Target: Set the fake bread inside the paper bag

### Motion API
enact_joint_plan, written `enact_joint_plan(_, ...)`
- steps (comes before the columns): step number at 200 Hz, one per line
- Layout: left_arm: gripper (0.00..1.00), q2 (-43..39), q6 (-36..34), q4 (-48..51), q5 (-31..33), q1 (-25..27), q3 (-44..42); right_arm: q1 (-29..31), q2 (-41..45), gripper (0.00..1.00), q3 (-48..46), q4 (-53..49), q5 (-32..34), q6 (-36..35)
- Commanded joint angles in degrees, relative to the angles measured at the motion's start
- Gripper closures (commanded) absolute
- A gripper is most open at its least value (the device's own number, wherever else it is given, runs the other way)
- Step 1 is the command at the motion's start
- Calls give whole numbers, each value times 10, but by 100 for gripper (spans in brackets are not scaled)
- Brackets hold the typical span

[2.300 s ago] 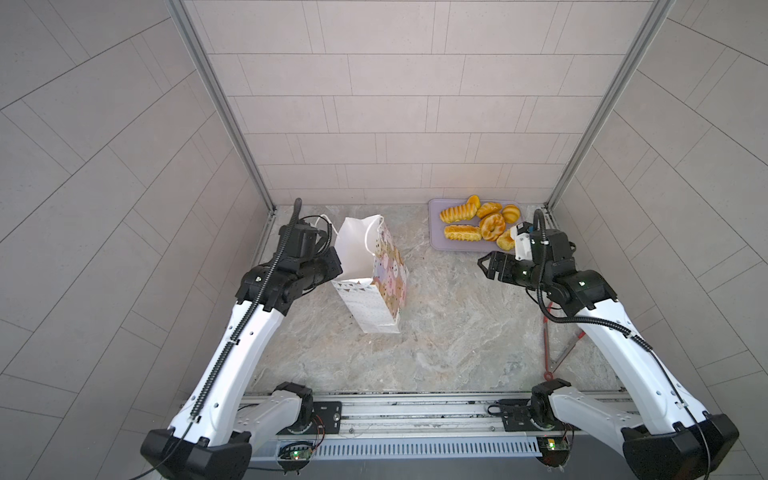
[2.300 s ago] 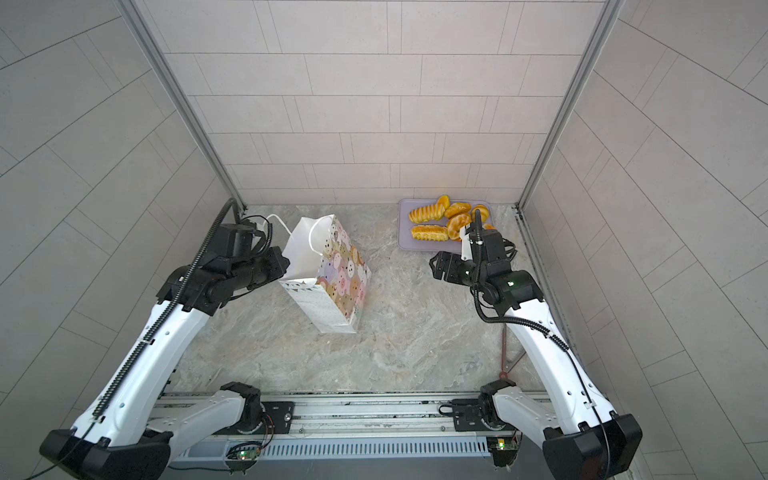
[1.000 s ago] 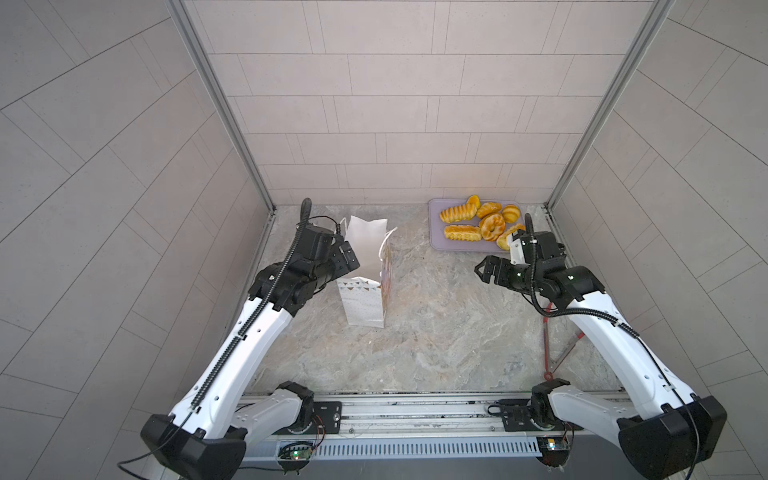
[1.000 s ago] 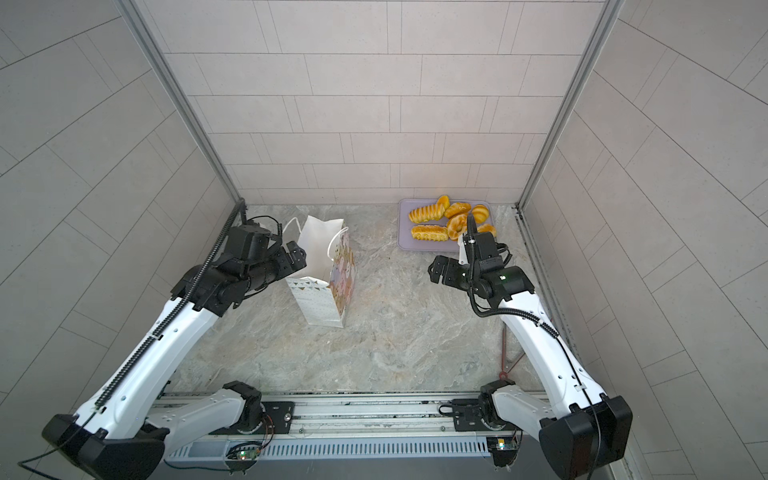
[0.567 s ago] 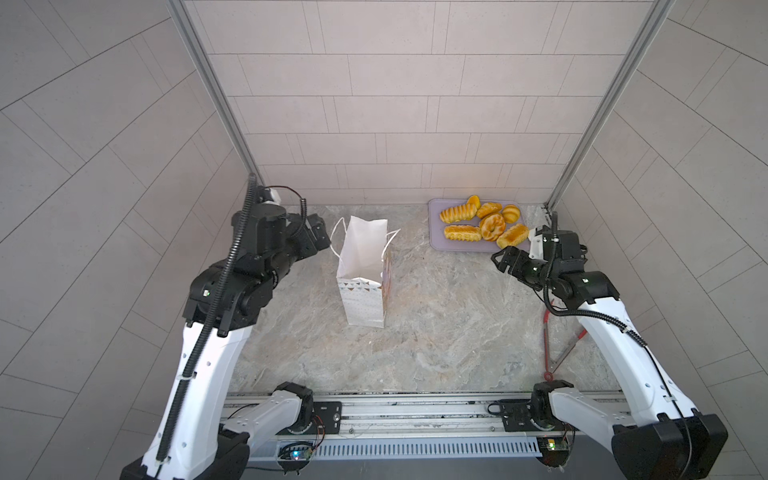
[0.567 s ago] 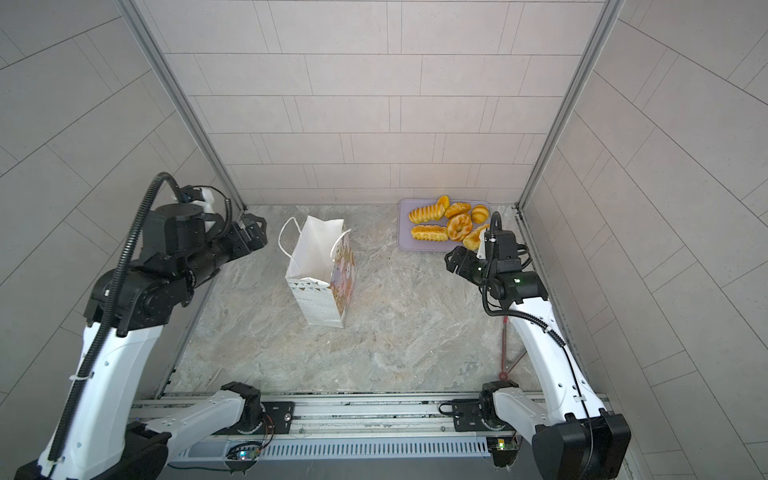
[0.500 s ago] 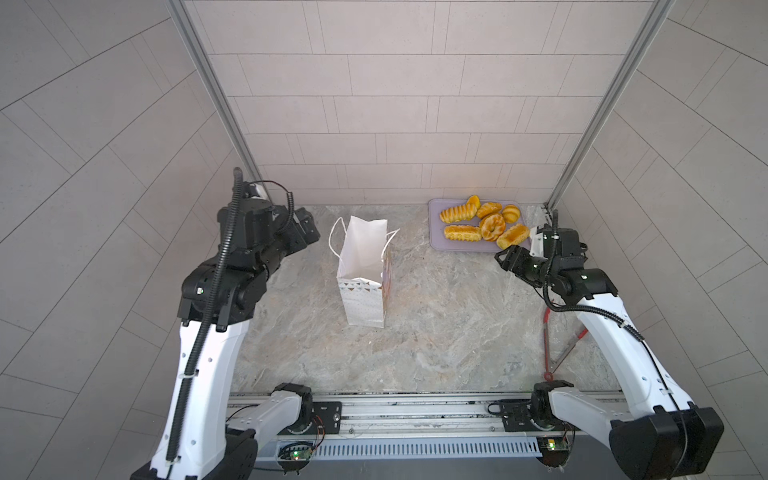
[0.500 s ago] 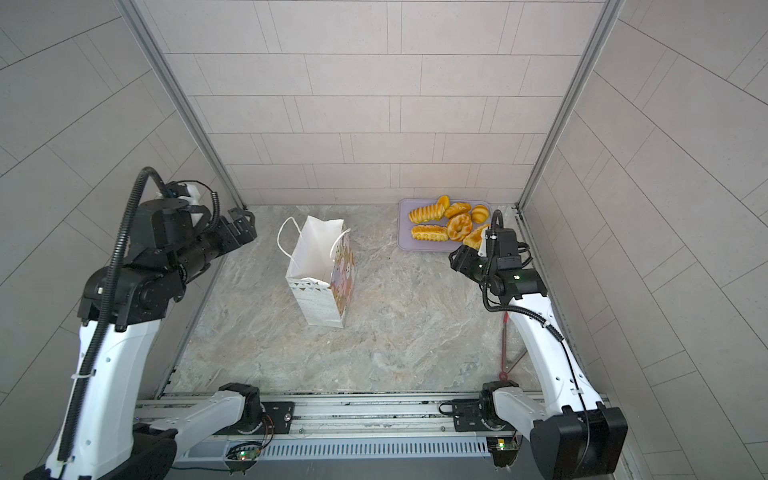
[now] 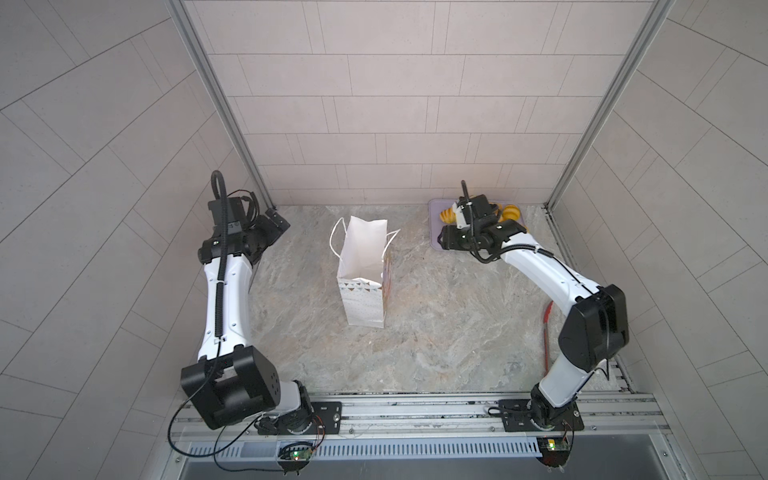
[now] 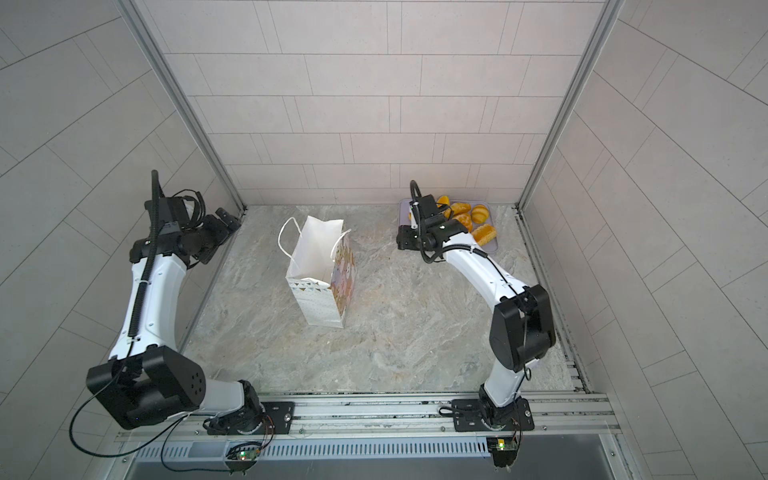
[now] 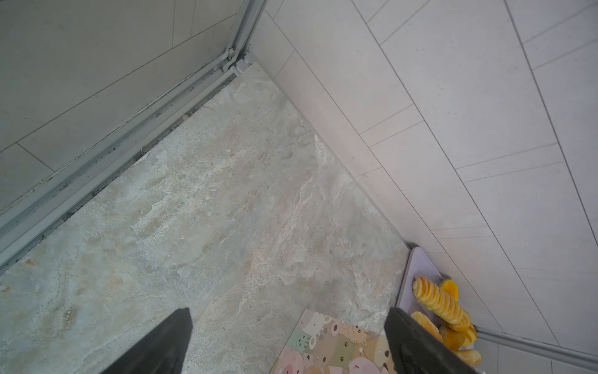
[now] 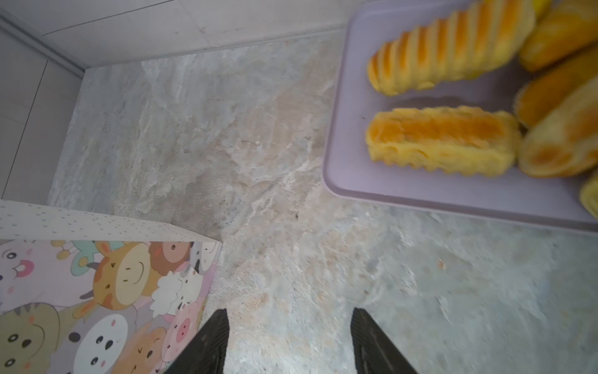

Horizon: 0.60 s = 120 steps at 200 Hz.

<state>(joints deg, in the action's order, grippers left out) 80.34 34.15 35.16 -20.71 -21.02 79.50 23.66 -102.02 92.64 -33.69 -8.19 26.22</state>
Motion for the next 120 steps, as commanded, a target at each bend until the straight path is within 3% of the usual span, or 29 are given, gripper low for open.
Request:
enact_joint_plan(1, 0, -4, 20, -66, -44, -14, -22, 17, -77, 39, 96, -72, 73, -50)
enact_joint_plan(45, 7, -2, 70, -158, -74, -16, -105, 36, -247, 49, 294, -148, 136, -79)
enact_joint_plan(74, 9, 1, 82, -188, -88, -16, -135, 35, -333, 49, 404, -188, 165, -91)
enact_joint_plan(120, 11, 3, 91, -199, -100, -17, -147, 24, -429, 51, 509, -212, 170, -89)
